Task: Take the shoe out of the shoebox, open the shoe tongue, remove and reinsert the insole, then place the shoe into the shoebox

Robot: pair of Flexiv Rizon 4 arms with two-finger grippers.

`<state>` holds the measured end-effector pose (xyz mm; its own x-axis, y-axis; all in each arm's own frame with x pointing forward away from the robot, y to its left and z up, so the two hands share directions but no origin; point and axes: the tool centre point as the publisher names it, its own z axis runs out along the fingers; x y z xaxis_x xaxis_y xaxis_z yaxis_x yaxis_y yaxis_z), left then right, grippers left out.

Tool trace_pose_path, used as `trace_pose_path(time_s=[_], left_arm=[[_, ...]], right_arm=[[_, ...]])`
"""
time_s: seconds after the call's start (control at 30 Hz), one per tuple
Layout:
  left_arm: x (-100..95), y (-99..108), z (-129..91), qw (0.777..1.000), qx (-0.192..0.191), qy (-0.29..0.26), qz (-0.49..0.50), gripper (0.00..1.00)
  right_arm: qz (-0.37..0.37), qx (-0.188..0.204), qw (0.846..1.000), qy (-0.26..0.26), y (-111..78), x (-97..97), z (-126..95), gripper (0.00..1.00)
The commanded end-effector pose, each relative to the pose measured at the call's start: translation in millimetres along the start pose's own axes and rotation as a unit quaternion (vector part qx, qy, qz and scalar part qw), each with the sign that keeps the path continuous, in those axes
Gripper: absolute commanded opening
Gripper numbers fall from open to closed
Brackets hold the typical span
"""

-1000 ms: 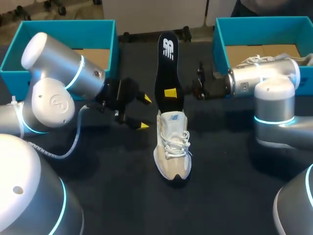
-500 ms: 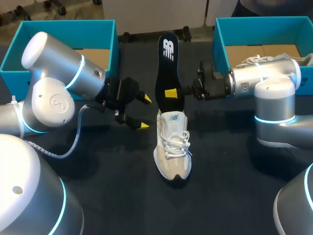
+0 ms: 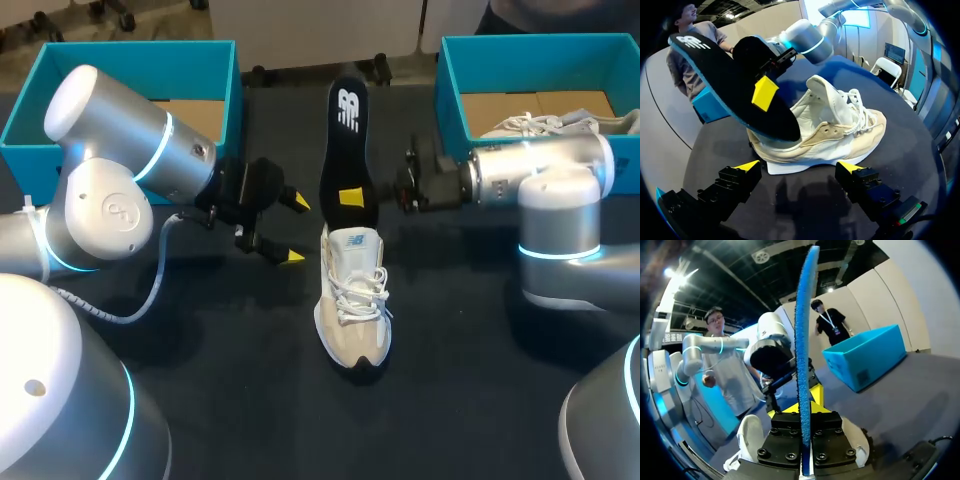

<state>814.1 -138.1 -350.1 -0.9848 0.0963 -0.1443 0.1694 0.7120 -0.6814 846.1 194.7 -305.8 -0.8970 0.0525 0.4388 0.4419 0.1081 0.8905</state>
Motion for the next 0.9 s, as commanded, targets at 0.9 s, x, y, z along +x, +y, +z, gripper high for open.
trace_pose_path(time_s=[0.9], left_arm=[[0.2,0,0,1.0,-0.002,0.0,0.0,1.0]], right_arm=[[0.1,0.022,0.995,-0.013,-65.8,8.8,9,0.0]])
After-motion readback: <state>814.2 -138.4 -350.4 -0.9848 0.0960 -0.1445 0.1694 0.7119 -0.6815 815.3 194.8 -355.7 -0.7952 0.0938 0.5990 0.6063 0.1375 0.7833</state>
